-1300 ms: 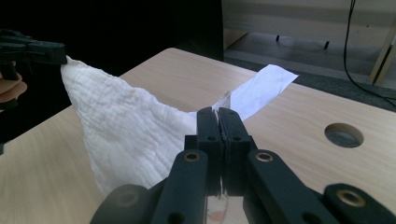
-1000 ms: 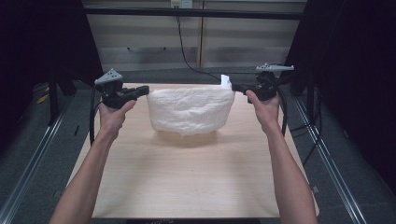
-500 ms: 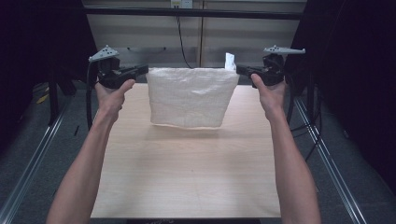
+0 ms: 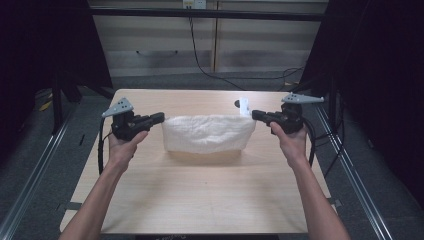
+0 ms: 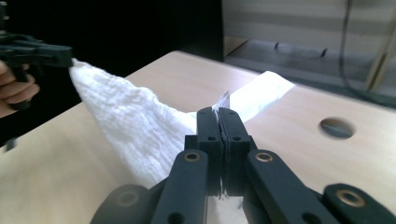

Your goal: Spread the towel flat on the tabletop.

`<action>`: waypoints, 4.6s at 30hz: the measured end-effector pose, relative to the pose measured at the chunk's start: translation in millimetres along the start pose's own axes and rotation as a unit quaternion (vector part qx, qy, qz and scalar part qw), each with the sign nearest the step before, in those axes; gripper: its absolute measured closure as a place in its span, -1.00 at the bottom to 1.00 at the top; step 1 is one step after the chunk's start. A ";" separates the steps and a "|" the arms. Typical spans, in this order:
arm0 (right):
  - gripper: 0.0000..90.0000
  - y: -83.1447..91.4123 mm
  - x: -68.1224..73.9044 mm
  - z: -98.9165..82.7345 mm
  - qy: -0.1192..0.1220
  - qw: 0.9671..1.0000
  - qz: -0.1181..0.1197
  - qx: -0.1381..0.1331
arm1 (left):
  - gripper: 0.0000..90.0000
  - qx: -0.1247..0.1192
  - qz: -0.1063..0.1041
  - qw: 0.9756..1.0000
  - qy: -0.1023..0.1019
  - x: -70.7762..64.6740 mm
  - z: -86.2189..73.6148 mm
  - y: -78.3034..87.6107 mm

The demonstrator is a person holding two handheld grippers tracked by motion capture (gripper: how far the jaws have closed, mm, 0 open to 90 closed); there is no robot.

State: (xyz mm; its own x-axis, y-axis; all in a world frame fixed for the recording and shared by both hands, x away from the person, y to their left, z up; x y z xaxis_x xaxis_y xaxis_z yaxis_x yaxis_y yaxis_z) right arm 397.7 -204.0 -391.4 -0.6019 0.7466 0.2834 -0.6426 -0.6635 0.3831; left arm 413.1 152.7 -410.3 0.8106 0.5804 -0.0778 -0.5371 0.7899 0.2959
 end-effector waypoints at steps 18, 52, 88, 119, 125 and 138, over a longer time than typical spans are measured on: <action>0.97 16.5 24.1 -92.0 -0.013 0.999 0.026 0.043 | 0.96 0.047 -0.033 0.998 -0.005 -39.0 -61.5 24.2; 0.60 67.3 60.2 -170.6 -0.013 0.995 0.030 0.097 | 0.25 0.128 -0.064 0.989 0.037 -69.1 -129.5 54.9; 0.32 -57.1 10.4 -139.5 0.006 0.986 0.028 0.166 | 0.32 0.186 -0.055 0.980 0.034 -20.0 -118.5 -36.4; 0.41 -49.3 15.5 -164.3 0.030 0.979 0.008 0.203 | 0.45 0.208 -0.042 0.977 0.007 -36.1 -140.8 -33.6; 0.44 -39.3 25.3 -170.8 0.026 0.977 0.015 0.211 | 0.46 0.211 -0.052 0.976 0.007 -47.9 -143.7 -25.3; 0.45 -15.9 37.8 -183.6 0.015 0.976 0.025 0.217 | 0.46 0.212 -0.076 0.974 0.000 -66.6 -148.1 -14.2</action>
State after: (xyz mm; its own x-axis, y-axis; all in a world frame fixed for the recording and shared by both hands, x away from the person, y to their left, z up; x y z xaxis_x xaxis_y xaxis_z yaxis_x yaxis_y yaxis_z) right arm 298.1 -174.1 -548.2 -0.6459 0.7070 0.2879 -0.3547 -0.6119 0.7069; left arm 332.2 132.2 -550.3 0.8737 0.4626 -0.1506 -0.2663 0.7138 0.6477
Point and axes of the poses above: each handheld gripper's, and its own axes: y roughly backward along the jaws, z roughly out of its top, x roughly to its left, the point moved 7 cm from there along -y, roughly forward along the jaws, and after that the axes turned 4 degrees about -y, right-handed, at the moved point
